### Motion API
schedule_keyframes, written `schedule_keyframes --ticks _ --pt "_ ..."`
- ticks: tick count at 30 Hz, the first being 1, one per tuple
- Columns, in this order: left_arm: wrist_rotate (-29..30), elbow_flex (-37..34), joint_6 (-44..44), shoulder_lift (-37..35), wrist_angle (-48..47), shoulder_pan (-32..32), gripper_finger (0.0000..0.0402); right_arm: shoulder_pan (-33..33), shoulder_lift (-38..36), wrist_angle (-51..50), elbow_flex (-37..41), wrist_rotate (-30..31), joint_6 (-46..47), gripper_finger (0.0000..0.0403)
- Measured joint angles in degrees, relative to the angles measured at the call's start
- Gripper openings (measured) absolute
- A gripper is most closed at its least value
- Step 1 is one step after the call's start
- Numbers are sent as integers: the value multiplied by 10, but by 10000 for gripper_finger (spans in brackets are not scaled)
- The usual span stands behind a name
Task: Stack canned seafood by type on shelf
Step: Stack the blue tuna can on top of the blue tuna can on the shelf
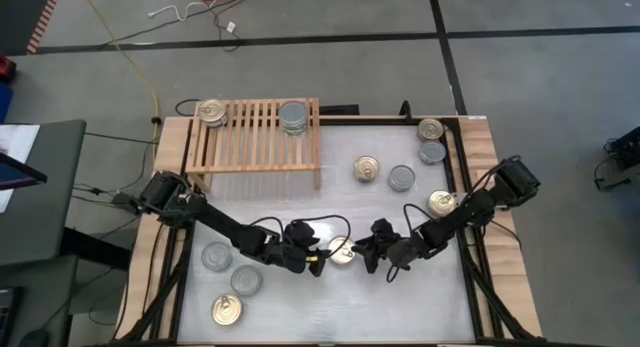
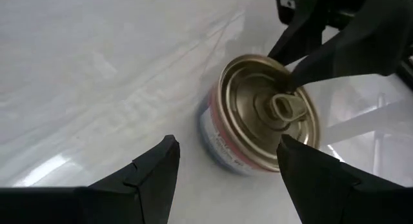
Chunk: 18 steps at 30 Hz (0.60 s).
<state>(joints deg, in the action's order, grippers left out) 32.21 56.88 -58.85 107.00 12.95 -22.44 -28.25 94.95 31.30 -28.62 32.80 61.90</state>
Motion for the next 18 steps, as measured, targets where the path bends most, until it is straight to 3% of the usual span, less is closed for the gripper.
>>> schedule_keyframes --ticks 8,18 --pt "-1 0 -7 0 6 0 249 4 -1 -9 0 0 6 104" --pt "-32 0 -104 0 7 7 249 6 -1 -19 0 2 -3 90"
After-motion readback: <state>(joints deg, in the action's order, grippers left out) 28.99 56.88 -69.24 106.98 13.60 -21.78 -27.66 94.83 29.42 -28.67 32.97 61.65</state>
